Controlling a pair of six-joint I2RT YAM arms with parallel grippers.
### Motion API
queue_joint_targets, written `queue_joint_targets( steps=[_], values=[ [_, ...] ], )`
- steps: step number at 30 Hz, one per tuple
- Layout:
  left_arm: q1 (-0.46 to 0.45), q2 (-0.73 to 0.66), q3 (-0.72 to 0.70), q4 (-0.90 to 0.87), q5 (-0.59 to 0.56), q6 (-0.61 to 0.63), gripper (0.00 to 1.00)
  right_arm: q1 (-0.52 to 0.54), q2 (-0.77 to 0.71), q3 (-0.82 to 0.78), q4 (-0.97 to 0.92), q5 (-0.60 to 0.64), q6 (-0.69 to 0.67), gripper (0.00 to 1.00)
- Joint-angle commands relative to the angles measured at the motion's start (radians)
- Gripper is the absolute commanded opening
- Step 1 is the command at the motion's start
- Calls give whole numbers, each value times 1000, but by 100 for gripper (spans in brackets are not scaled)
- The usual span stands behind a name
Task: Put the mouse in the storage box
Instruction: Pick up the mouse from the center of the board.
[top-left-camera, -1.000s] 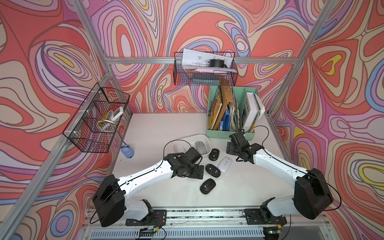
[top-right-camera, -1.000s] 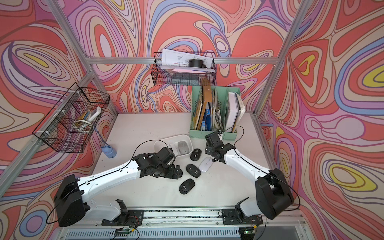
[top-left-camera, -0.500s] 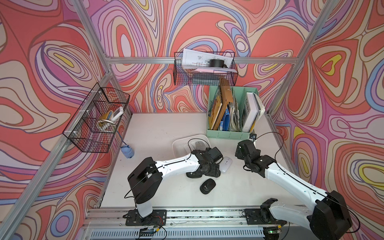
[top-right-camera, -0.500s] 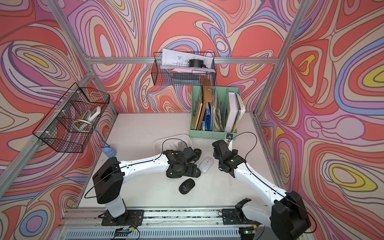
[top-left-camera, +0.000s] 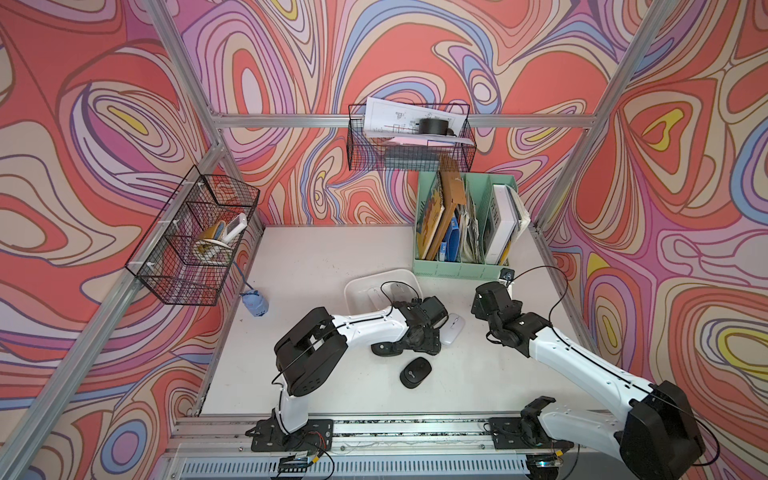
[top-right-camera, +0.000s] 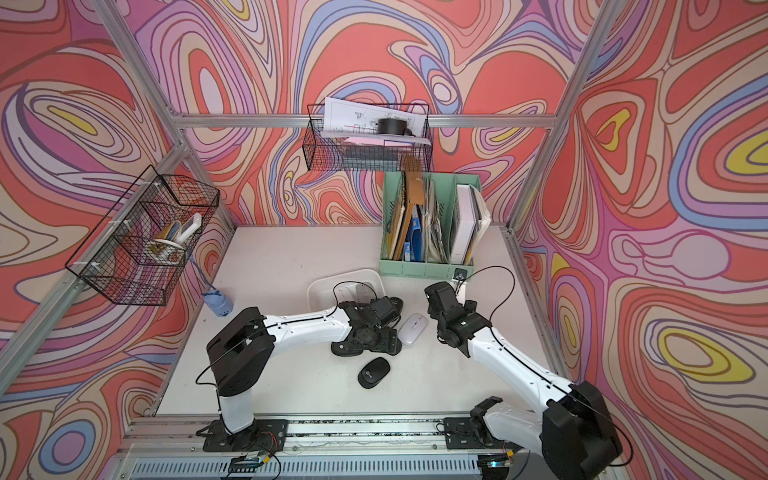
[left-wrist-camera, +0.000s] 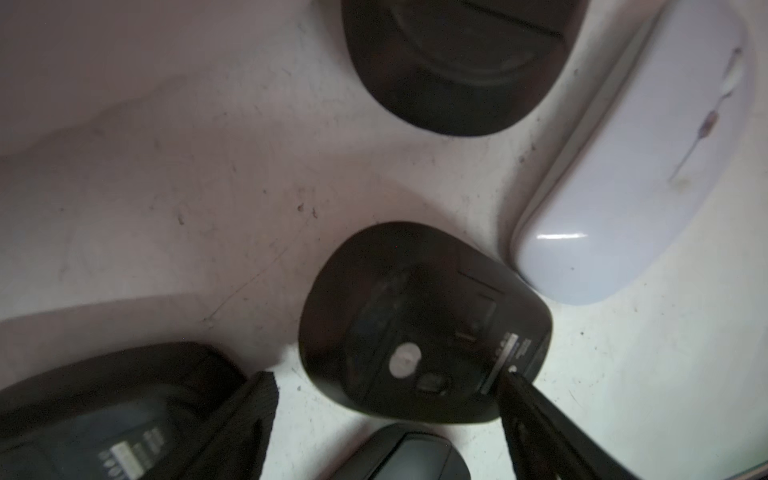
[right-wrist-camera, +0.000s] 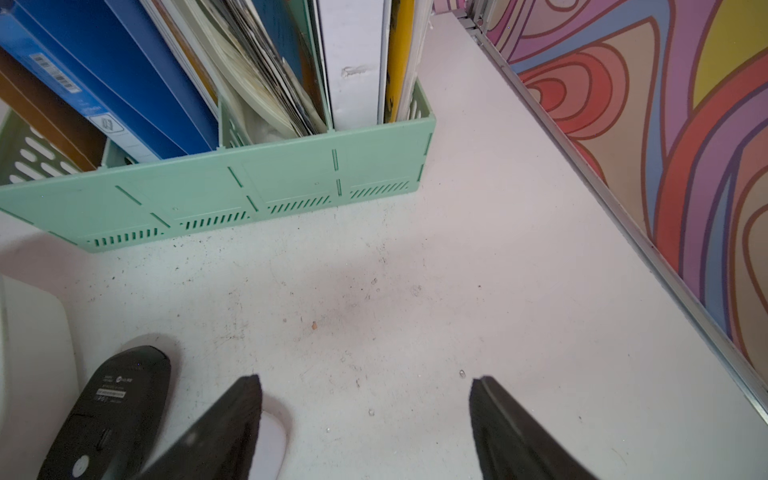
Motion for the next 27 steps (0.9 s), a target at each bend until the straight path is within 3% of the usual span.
queue_joint_targets(
  steps=[1,10,20,27],
  values=[
    [9,40,34,12,20,-16,85,-4,8,-5,15,11,11,81],
    [30,102,60,57,73,-17,71,-4,22,1,4,-1,12,81],
    [31,87,48,98,111,8,44,-4,42,21,-4,-8,16,81],
    [26,75,25,170,151,42,38,-3,40,17,-8,-14,25,80]
  ],
)
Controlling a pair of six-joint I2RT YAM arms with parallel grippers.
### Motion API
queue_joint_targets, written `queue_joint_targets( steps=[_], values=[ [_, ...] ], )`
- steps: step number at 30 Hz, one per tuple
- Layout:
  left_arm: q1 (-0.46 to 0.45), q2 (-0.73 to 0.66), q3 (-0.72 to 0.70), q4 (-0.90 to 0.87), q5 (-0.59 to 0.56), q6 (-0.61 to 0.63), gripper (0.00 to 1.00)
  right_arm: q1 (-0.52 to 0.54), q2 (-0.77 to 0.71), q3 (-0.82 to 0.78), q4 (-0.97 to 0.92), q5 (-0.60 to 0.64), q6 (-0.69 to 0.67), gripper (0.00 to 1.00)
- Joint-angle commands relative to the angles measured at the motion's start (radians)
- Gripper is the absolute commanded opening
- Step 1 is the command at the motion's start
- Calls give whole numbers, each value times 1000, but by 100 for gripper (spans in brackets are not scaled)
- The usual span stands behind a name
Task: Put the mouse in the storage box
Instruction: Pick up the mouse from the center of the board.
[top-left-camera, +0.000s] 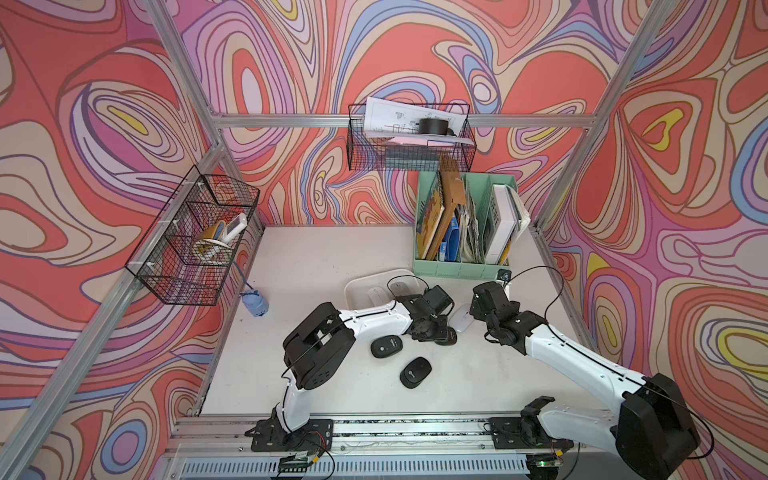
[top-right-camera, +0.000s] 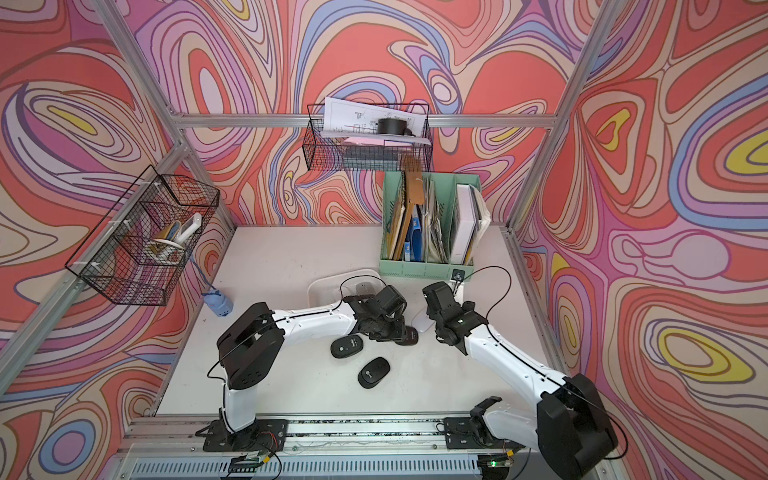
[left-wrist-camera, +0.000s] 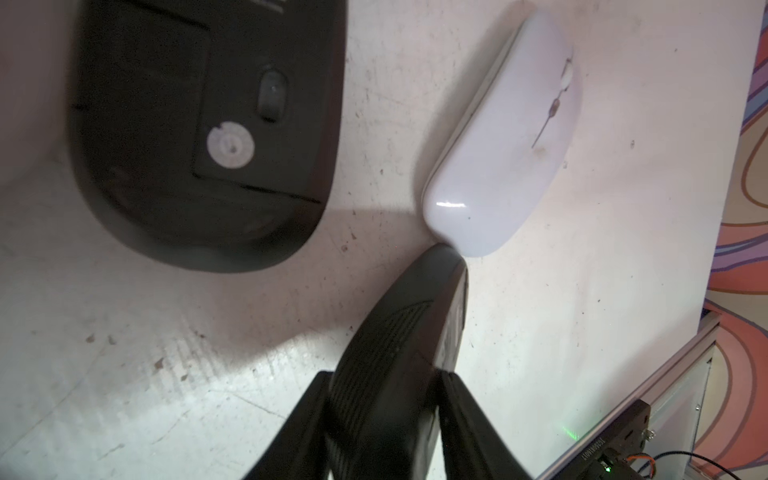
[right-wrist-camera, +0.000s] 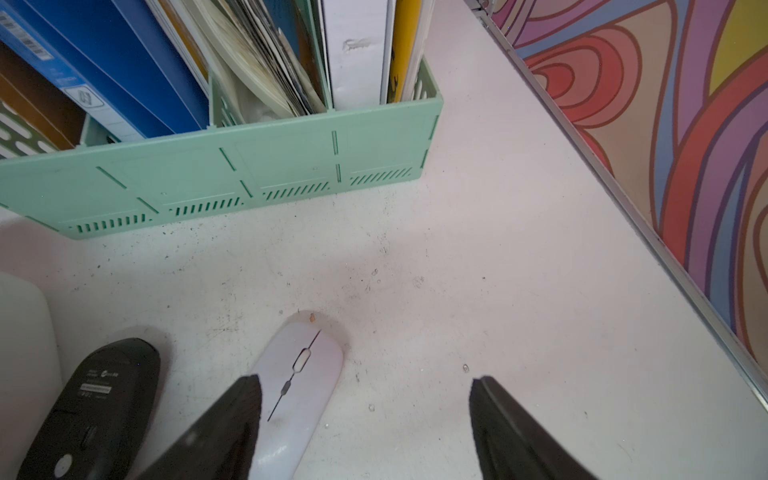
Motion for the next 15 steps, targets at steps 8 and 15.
queue_joint_targets(
  steps=[8,15],
  values=[
    [-1,-3,-56,24,38,56,26,-3,4,14,-8,-9,27,80],
    [-18,-71,-76,37,-24,88,19,-3,1,16,-13,-18,32,79]
  ],
)
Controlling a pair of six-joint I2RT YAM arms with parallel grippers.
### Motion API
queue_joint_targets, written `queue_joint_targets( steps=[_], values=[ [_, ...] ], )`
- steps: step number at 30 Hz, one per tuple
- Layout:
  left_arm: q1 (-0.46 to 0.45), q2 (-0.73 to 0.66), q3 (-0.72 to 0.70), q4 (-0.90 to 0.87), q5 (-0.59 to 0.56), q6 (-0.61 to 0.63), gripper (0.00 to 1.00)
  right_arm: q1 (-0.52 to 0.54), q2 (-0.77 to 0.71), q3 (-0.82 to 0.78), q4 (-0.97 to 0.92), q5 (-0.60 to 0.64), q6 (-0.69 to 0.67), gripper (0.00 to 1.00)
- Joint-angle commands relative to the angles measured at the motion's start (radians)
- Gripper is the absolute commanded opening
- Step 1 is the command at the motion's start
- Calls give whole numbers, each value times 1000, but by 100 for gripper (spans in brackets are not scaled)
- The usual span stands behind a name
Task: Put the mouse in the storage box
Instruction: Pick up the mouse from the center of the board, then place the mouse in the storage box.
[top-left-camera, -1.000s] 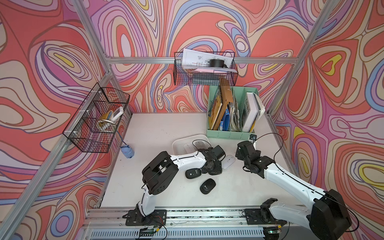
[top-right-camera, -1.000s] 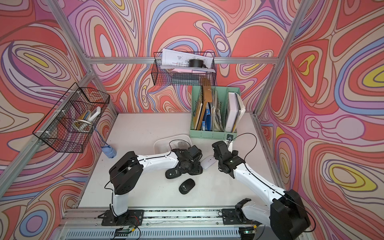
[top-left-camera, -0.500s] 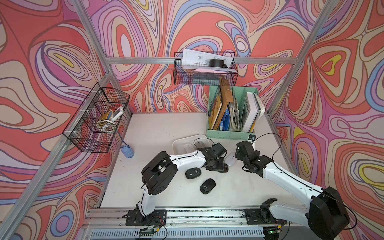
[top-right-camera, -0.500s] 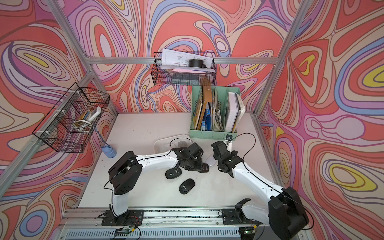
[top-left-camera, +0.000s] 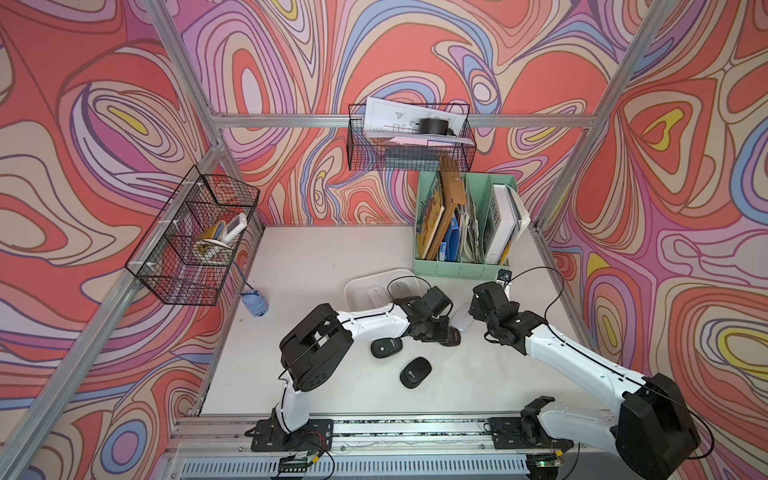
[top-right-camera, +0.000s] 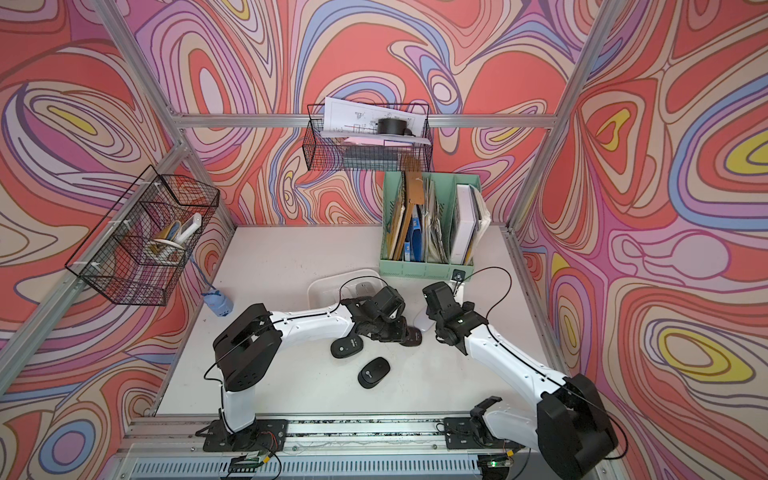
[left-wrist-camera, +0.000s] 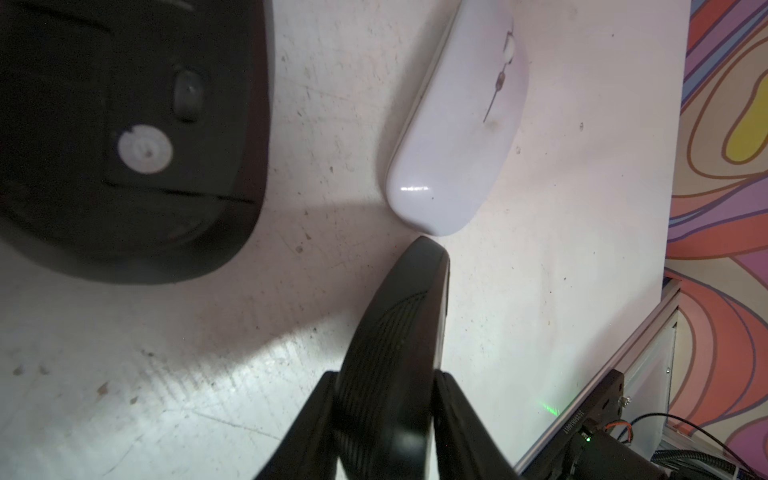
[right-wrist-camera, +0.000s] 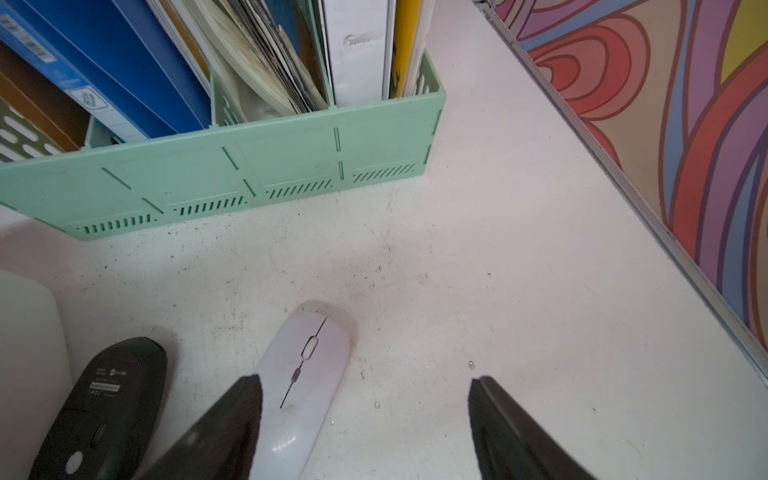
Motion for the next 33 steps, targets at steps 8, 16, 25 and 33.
queue_joint_targets(
  steps=[8,16,25,33],
  values=[
    [-31,-138,-5,-156,-221,150,14,-3,-7,20,-22,-1,17,78],
    [-31,-352,-76,-276,-392,231,9,-3,-11,19,-20,-41,29,77],
    [-15,-542,-77,-567,-773,373,10,4,21,32,-2,-91,24,75],
    [90,-458,-14,-637,-858,452,10,10,38,54,-4,-110,31,75]
  ],
)
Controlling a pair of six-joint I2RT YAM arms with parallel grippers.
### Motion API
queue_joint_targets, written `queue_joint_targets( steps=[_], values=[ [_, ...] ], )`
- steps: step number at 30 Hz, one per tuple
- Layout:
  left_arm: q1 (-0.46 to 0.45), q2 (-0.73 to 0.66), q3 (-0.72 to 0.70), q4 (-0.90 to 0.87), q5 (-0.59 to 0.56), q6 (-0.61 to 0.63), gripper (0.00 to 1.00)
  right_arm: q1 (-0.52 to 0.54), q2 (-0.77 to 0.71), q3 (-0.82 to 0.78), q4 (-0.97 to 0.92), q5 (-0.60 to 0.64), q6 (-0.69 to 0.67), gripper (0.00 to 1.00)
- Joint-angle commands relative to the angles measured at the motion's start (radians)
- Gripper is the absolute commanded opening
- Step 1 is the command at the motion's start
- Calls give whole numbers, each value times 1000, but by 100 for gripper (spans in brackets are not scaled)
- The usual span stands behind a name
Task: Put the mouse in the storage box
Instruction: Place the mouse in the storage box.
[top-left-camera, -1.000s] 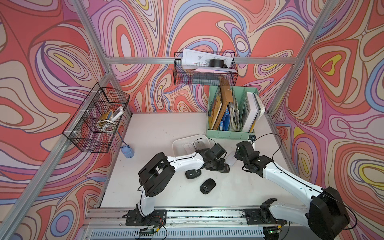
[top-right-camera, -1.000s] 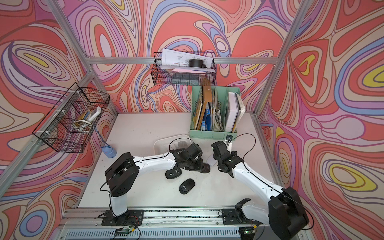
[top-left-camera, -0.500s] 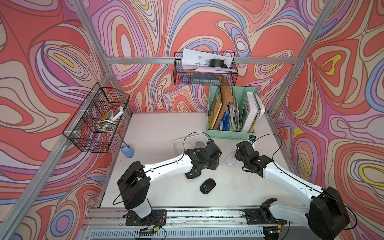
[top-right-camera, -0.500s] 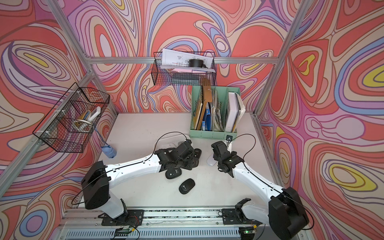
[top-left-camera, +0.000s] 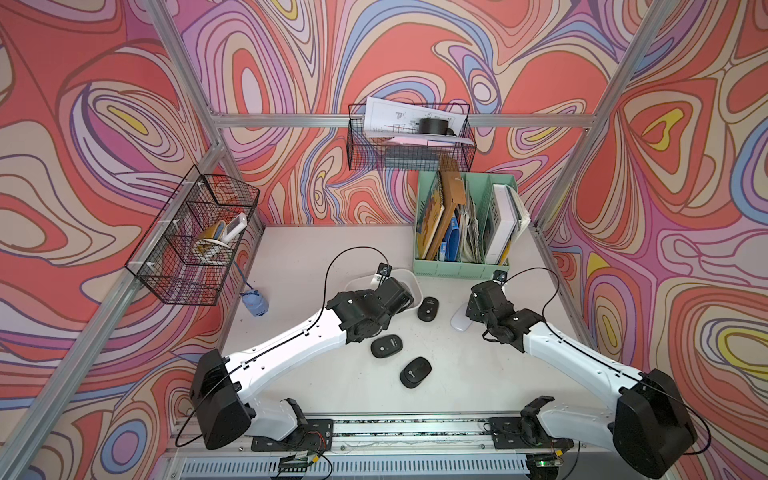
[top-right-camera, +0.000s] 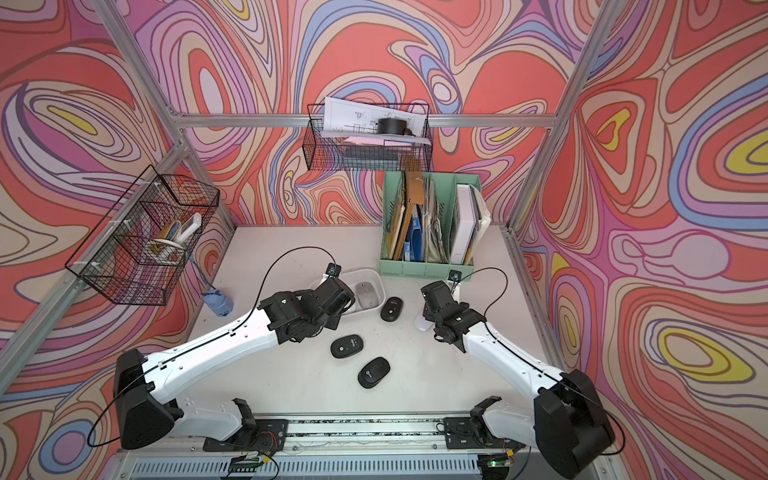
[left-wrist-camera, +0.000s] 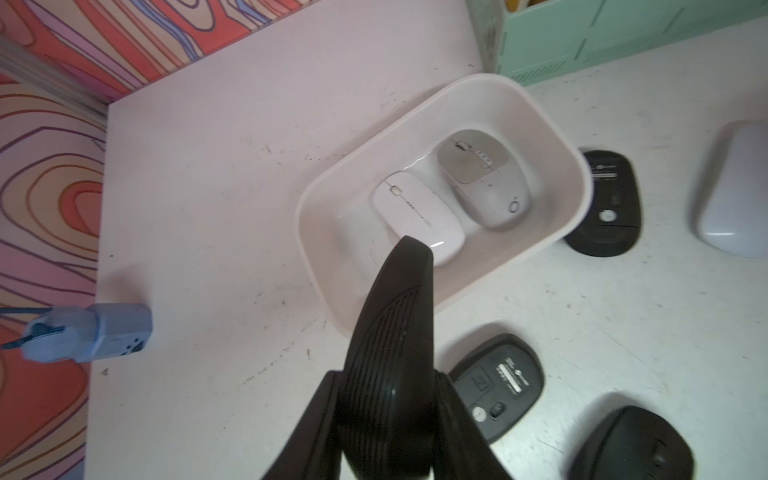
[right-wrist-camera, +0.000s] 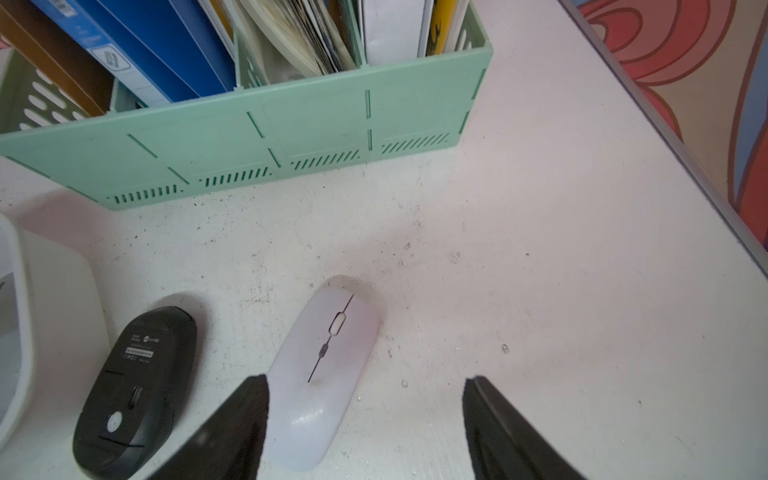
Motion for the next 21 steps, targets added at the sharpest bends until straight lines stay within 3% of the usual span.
queue_joint_targets(
  steps=[1,5,8,15,21],
  values=[
    [25,95,71,-66,-84,80,10,8,11,36,8,-13,9,75],
    [30,217,139,-97,-148,129,6,11,0,43,-11,6,1,75],
    [33,246,124,-38,-142,177,11,12,-18,27,-11,18,2,75],
    [68,321,113,59,-154,227,11,11,-53,-4,-16,40,29,74],
    [110,392,82,120,-155,254,11,12,-223,-77,18,38,98,78]
  ],
)
